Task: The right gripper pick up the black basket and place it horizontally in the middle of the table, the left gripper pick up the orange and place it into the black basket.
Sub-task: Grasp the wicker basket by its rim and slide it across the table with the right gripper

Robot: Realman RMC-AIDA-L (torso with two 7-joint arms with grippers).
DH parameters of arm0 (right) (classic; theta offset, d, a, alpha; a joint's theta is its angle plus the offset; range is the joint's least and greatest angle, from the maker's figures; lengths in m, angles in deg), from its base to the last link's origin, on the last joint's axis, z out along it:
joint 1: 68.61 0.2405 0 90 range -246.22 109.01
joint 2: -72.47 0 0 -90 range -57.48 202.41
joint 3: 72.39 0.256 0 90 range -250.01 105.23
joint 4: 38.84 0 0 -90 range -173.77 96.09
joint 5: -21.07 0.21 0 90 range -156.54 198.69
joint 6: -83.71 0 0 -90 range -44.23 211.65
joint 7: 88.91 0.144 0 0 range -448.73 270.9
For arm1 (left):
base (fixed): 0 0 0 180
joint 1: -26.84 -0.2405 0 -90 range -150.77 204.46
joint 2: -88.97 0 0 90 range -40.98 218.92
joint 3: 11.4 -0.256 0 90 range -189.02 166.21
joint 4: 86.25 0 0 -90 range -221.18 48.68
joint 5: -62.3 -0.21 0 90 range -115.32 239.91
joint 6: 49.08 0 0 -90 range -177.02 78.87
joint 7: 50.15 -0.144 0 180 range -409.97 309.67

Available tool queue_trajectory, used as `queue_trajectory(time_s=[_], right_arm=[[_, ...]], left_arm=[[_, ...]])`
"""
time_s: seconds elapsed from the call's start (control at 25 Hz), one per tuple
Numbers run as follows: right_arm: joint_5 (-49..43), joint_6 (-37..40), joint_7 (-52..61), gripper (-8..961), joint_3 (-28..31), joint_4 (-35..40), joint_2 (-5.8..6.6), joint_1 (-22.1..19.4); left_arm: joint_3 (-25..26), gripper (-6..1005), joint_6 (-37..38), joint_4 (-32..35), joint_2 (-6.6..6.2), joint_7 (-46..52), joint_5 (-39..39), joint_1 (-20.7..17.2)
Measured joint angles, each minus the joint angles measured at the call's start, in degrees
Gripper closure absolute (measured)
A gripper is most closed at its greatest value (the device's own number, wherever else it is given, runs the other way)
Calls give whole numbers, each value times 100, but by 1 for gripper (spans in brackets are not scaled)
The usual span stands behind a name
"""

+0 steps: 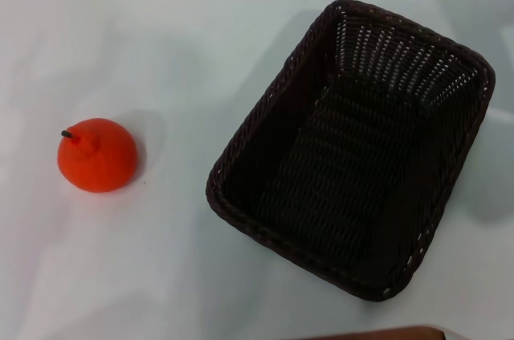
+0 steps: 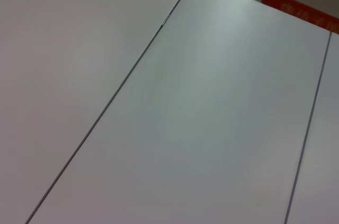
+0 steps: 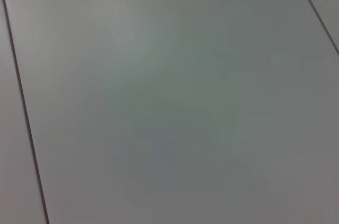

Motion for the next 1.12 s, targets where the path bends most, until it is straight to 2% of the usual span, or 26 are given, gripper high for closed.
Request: queue_trajectory(time_s=[0.44,0.64,0.76,0.92,1.0,1.12], right_arm=[[-2,8,0,189,-24,0,0,3],[-64,352,266,192,-248,88,33,63],[-79,895,1162,192,-1030,492,91,124],[-330,1298,3082,191,-2649,1514,187,36],[-761,1283,4215,191,-3409,2137,298,-61],[-1699,1001,6121,190,-4285,2991,601,-142]], left_arm=[[0,176,0,8,0,0,-33,28],[0,176,2,9,0,0,-30,35],[0,177,7,9,0,0,-18,43],[0,177,38,9,0,0,-15,69],[0,177,50,10,0,0,-20,86],[-4,178,76,16,-5,0,-41,121]])
